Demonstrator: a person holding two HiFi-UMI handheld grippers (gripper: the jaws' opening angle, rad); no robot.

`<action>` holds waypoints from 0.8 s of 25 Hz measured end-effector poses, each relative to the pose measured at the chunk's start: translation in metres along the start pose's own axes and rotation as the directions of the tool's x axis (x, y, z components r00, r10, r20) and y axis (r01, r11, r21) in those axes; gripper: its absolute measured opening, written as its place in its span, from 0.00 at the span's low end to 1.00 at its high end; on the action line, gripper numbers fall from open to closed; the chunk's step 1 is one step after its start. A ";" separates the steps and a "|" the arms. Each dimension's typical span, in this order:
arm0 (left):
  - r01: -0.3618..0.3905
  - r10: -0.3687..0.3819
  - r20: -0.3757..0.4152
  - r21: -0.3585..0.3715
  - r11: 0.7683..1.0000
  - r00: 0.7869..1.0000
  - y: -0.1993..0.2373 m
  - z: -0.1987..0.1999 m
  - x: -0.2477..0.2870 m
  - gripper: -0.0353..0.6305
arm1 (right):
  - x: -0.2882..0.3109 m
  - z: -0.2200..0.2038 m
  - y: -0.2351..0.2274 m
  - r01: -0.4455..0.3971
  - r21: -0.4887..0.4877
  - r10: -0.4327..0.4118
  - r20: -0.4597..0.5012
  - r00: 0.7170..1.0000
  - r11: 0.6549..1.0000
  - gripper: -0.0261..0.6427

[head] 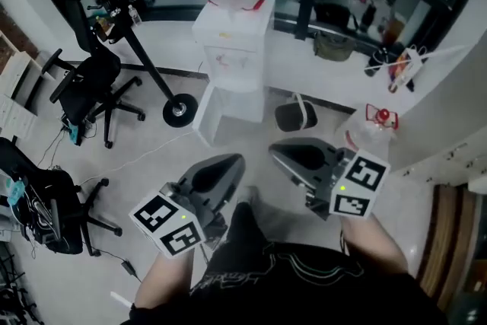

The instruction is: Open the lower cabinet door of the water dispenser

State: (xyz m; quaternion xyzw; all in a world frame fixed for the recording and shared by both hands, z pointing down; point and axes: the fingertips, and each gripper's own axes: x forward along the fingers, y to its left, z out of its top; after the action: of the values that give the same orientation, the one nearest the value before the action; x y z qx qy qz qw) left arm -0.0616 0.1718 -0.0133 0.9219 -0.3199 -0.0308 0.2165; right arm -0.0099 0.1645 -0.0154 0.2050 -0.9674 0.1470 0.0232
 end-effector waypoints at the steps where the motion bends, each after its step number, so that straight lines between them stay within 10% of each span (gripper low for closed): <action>1: 0.016 -0.016 0.014 0.016 1.000 1.000 -0.013 0.012 -0.003 0.05 | -0.006 0.012 0.010 -0.005 -0.012 0.006 0.019 1.000 1.000 0.06; 20: 0.130 -0.155 0.062 0.300 0.945 0.986 -0.153 0.098 -0.029 0.05 | -0.084 0.112 0.108 -0.001 -0.254 0.026 0.097 0.995 0.967 0.06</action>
State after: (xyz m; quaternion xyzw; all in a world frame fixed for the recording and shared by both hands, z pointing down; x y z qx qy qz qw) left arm -0.0158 0.2598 -0.1684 0.9624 -0.2623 -0.0371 0.0598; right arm 0.0253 0.2587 -0.1614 0.2006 -0.9796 0.0121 0.0001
